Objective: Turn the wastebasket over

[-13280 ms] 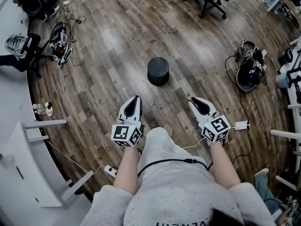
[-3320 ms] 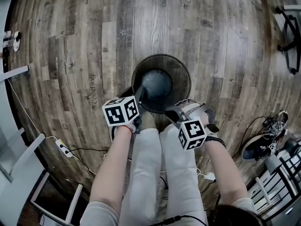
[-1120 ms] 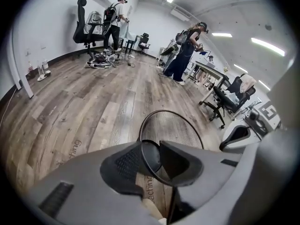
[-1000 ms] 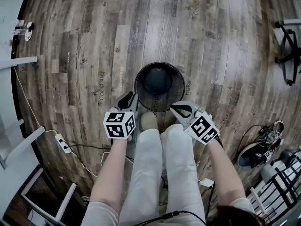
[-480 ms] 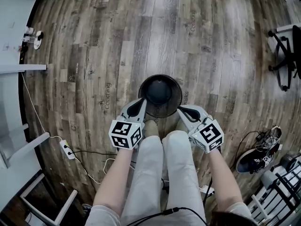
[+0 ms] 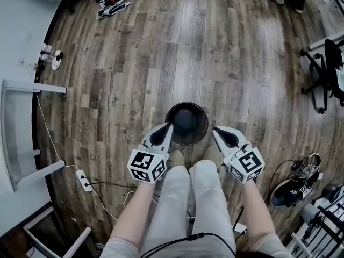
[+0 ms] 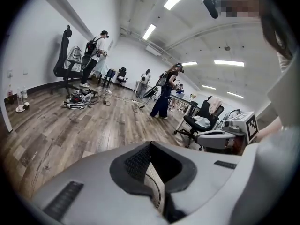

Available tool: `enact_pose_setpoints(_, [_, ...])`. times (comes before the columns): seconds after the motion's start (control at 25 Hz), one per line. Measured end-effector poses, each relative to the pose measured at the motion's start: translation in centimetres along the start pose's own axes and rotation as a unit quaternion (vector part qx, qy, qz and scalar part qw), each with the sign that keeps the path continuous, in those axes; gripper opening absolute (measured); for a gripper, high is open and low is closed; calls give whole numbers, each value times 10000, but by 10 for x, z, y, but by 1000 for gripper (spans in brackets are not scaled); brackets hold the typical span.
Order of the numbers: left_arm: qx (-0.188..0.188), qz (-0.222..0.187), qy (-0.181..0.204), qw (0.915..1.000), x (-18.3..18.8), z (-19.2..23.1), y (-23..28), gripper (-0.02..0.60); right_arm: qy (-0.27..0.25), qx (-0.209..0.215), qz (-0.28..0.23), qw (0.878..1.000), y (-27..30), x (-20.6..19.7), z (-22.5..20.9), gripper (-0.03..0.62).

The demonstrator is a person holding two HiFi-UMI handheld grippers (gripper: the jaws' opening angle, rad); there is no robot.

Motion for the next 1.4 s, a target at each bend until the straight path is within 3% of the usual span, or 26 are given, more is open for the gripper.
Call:
enact_pose_setpoints(0.6, [-384,-696,558,9953,107,-67,-88,-2,118,-203,-923,9955,-66,122,56,0])
enact_pose_setpoints(1.16, [-792,-1113,1379,9810,205,-141,-153,-2,8,-329,-1540,9875,-125,229,107,0])
enact_pose_setpoints(1.4, [-922,-1339,1451,9760,235,-170,-184,-2,-92,-233,-1615,9866,-151,256,133,0])
Point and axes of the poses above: the fingertips, and each gripper's own axes: y forward along the fingers, z to its left, x out of its top, the point moved 1 cm from there along -y, backward along the fingers
